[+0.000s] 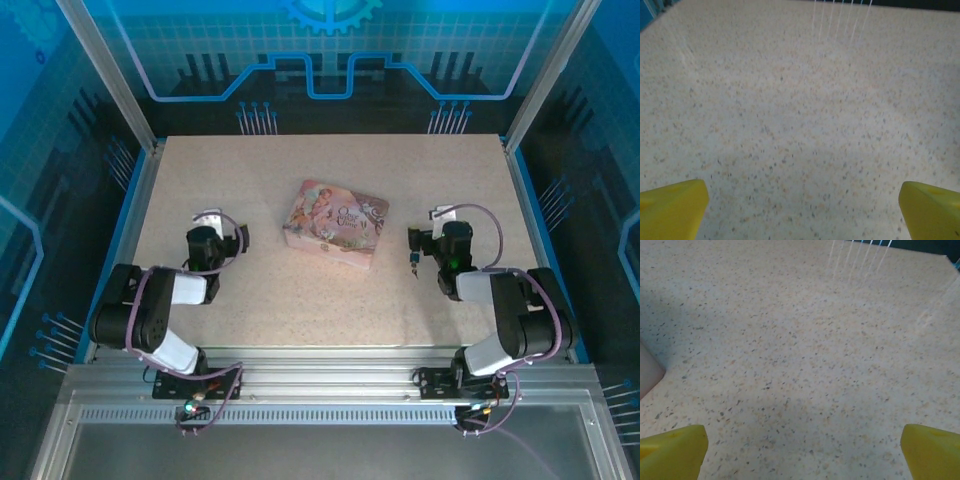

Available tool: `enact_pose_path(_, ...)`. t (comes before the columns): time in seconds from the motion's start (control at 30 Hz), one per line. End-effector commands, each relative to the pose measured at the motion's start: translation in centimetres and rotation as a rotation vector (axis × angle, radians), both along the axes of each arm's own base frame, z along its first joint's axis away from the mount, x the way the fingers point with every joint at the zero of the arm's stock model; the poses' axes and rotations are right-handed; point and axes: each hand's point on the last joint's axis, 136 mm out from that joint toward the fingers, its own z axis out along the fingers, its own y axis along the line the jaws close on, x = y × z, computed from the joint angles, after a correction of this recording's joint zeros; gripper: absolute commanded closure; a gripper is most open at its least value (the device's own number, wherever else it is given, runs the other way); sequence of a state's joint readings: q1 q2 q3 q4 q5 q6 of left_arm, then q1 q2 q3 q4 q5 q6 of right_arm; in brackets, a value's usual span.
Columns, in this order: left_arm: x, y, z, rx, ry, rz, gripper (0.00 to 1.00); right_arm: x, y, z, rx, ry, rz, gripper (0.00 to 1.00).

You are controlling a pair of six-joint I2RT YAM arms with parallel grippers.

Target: Unlock a padlock with a key

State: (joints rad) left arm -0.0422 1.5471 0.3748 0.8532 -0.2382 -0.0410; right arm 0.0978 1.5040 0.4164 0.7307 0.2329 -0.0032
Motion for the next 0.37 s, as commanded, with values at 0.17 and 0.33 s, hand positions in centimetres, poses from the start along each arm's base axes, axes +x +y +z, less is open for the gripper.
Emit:
enact_pose_path(0.17, 0.56, 0.60, 1.89, 0.036, -0.084, 0.032, 0.01, 0.61, 0.24, 1.13, 0.044, -0.047, 0.017, 0.00)
enact_pose_path(0.33, 0.53, 0.56, 1.87, 0.038, -0.083, 0.030, 0.01, 0.64, 0.26, 1.25, 0.036, -0.055, 0.014, 0.00)
